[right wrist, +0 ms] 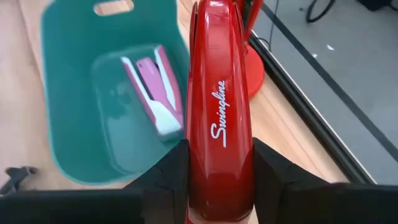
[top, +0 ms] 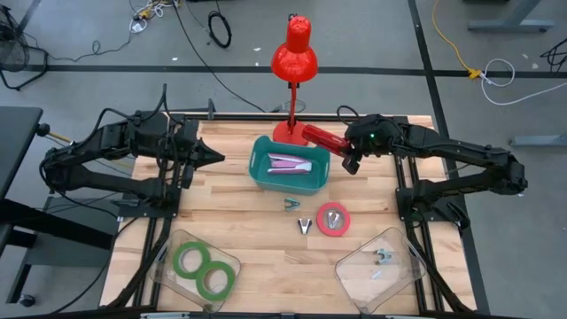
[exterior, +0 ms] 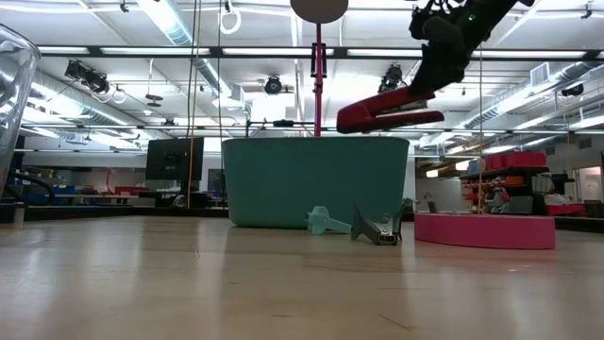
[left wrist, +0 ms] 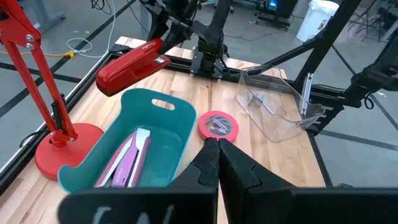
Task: Pick and place Stapler, Stapler remover, tape
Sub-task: Put the red stapler in the blue bin
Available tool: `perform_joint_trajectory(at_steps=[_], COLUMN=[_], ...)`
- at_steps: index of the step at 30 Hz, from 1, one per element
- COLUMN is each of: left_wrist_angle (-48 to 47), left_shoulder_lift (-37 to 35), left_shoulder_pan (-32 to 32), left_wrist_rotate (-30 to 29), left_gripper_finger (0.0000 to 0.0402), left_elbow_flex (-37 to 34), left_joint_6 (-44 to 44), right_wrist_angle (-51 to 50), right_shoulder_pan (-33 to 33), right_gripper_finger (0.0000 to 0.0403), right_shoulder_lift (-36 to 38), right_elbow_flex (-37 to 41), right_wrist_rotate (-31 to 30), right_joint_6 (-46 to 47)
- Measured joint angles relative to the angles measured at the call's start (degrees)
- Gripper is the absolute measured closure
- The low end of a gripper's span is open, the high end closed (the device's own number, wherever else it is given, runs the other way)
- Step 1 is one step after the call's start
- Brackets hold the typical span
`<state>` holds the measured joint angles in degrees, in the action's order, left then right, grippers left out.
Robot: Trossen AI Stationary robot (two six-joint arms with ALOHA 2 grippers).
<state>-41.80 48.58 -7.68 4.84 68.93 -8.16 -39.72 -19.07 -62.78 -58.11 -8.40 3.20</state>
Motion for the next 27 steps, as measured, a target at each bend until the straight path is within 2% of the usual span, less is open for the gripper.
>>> perform_joint_trajectory(at_steps=[8, 14, 20, 27], left_wrist_angle=[0.02, 0.02, 0.02, 0.0], left_shoulder_lift=[0.0, 0.0, 0.0, 0.0], left_shoulder_pan=[0.0, 0.0, 0.0, 0.0], left_wrist_rotate=[-0.02, -0.02, -0.02, -0.04], left_gripper_finger=[0.0397, 0.0397, 0.0397, 0.0397], left_elbow_flex=[0.0, 0.0, 0.0, 0.0], left_joint_6=[0.35, 0.48, 0.48, 1.29], right_wrist_angle=[4.84, 11.43, 15.42, 18.01], right_shoulder_pan=[0.03, 0.25, 2.42, 5.8], right_gripper_finger=[0.0282, 0.0282, 0.0282, 0.0282], right_shoulder_lift=[-0.31, -3.05, -7.14, -10.61], right_elbow_flex=[0.0, 0.0, 0.0, 0.0], right_wrist_rotate=[1.83, 6.36, 9.17, 9.55], right_joint_6=[0.98, 1.92, 1.69, 0.37])
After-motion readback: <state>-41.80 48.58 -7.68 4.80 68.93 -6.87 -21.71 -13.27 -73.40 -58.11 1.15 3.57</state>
